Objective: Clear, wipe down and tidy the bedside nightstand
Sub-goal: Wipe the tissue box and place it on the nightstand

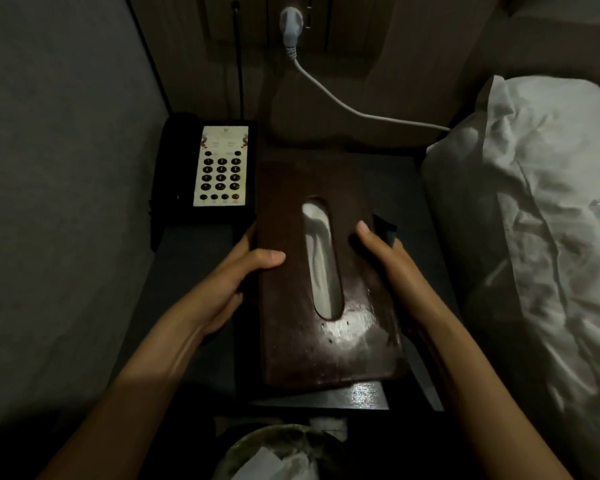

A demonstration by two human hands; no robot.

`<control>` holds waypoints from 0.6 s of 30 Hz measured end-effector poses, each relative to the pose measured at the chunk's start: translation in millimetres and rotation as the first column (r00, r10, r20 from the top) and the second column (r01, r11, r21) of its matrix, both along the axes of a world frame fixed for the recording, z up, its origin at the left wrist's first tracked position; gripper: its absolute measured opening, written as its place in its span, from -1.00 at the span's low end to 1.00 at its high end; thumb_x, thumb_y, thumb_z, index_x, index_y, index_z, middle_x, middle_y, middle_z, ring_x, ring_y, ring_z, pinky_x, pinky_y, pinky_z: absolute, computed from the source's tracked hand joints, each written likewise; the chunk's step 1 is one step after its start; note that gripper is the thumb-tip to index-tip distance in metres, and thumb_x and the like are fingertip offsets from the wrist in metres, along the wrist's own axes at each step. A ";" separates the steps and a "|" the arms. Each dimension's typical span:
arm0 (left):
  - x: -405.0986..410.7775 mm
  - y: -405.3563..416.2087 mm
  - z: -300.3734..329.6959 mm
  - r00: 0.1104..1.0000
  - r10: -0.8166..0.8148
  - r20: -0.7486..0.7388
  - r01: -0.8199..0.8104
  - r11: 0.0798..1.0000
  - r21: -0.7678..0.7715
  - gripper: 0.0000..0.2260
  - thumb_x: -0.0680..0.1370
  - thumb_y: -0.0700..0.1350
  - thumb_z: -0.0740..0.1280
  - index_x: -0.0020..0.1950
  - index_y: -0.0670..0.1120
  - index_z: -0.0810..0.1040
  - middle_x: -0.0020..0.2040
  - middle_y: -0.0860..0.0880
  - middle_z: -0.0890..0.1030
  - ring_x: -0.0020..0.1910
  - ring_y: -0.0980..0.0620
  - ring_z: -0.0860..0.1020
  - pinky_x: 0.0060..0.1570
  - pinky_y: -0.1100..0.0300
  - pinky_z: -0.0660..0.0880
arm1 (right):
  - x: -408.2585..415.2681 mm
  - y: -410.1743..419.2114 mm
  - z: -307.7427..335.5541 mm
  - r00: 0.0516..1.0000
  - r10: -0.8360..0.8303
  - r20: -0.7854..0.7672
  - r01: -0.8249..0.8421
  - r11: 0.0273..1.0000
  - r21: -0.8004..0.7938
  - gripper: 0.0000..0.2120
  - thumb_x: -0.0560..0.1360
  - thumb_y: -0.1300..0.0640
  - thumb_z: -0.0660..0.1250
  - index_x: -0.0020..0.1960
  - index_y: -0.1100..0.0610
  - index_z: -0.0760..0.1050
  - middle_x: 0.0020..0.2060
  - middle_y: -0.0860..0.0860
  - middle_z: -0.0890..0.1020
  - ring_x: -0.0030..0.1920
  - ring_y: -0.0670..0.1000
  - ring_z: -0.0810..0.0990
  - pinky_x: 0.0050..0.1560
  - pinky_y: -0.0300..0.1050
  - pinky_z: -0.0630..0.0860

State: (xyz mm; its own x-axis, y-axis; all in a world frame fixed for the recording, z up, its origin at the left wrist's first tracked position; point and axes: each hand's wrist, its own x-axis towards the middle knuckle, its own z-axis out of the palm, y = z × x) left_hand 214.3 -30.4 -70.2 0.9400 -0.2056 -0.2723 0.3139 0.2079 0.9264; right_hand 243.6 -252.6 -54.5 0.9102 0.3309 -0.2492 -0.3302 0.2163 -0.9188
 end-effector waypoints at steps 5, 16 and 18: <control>-3.4 -9.7 2.8 0.995 -0.102 -0.007 0.102 0.995 0.009 -0.49 0.37 0.00 0.36 0.27 0.32 0.36 0.00 0.31 0.65 0.00 0.30 0.62 -0.17 0.38 0.55 | 5.9 -6.7 -3.2 0.984 -0.177 0.027 0.177 0.984 -0.022 -0.80 0.50 0.06 0.42 0.08 0.10 0.67 -0.02 0.09 0.73 -0.03 0.06 0.72 -0.15 -0.18 0.62; -1.7 -17.4 3.0 0.983 -0.165 0.079 0.166 0.986 -0.018 -0.48 0.45 -0.07 0.37 0.35 0.31 0.39 0.27 0.19 0.56 0.25 0.15 0.54 0.07 0.31 0.53 | 15.5 -15.7 -9.1 0.884 -0.457 0.098 0.461 0.887 -0.024 -0.65 0.52 -0.02 0.38 0.25 0.11 0.56 0.07 0.07 0.71 0.07 0.06 0.70 0.06 0.01 0.61; 0.2 -11.5 5.3 0.981 -0.183 0.058 0.187 0.981 -0.061 -0.52 0.44 -0.10 0.36 0.32 0.29 0.46 0.27 0.12 0.58 0.25 0.08 0.55 0.08 0.26 0.54 | 17.1 -20.4 -8.0 0.901 -0.417 0.120 0.426 0.902 -0.066 -0.58 0.50 -0.06 0.38 0.30 0.10 0.52 0.12 0.07 0.69 0.10 0.06 0.69 0.07 0.00 0.61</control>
